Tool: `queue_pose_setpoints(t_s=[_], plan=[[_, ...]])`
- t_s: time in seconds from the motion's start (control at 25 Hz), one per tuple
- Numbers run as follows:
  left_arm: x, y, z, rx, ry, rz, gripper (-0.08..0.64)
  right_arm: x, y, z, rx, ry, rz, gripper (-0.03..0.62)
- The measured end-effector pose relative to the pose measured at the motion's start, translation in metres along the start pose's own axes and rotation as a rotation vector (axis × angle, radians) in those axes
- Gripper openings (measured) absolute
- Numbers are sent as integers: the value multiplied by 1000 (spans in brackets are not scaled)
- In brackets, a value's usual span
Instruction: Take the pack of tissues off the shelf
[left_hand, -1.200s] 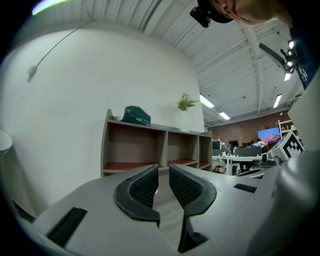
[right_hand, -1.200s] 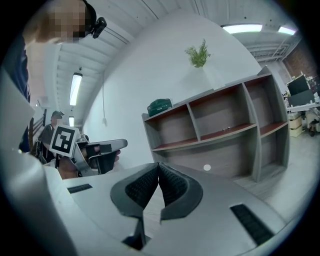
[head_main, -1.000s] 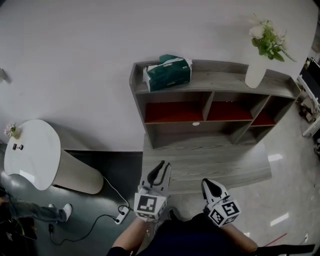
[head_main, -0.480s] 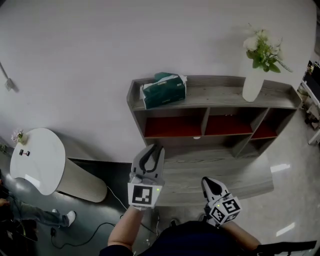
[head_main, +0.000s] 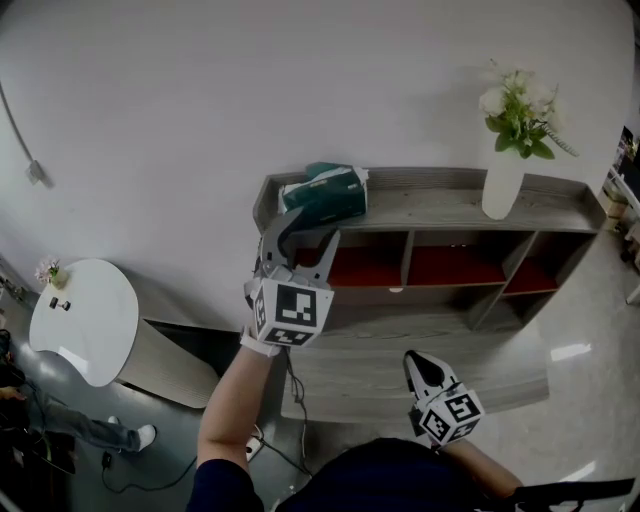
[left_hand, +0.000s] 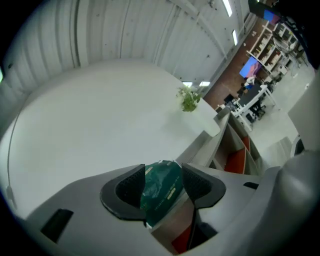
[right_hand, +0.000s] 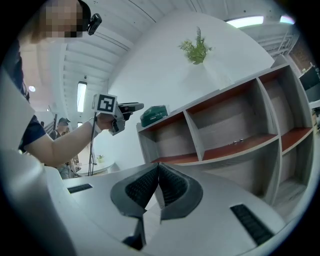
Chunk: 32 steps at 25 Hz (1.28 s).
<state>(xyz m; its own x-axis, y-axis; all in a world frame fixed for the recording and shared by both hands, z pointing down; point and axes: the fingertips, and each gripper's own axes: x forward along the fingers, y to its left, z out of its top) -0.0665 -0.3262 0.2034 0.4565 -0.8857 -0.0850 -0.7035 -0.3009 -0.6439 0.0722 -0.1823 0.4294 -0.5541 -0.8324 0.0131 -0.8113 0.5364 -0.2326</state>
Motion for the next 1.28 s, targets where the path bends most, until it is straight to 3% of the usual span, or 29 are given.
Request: queue_pose_setpoints(t_s=[0.2, 0.36, 0.68, 0.76, 0.92, 1.08, 1.28], plan=[[40, 5, -12, 175, 180, -120, 298, 0, -3, -1, 9, 2, 12, 14], [62, 9, -30, 261, 302, -202, 322, -2, -8, -2, 24, 7, -1, 14], [89, 6, -53, 236, 419, -314, 322, -11, -9, -20, 108, 52, -7, 14], [91, 3, -58, 228, 438, -335, 317, -13, -10, -22, 112, 57, -12, 14], [88, -6, -60, 232, 450, -381, 242, -20, -11, -29, 123, 69, -20, 14], [81, -16, -61, 314, 440, -396, 160, -27, -9, -33, 135, 78, -25, 14], [75, -21, -57, 417, 439, -384, 124, -30, -7, -36, 142, 84, -18, 14]])
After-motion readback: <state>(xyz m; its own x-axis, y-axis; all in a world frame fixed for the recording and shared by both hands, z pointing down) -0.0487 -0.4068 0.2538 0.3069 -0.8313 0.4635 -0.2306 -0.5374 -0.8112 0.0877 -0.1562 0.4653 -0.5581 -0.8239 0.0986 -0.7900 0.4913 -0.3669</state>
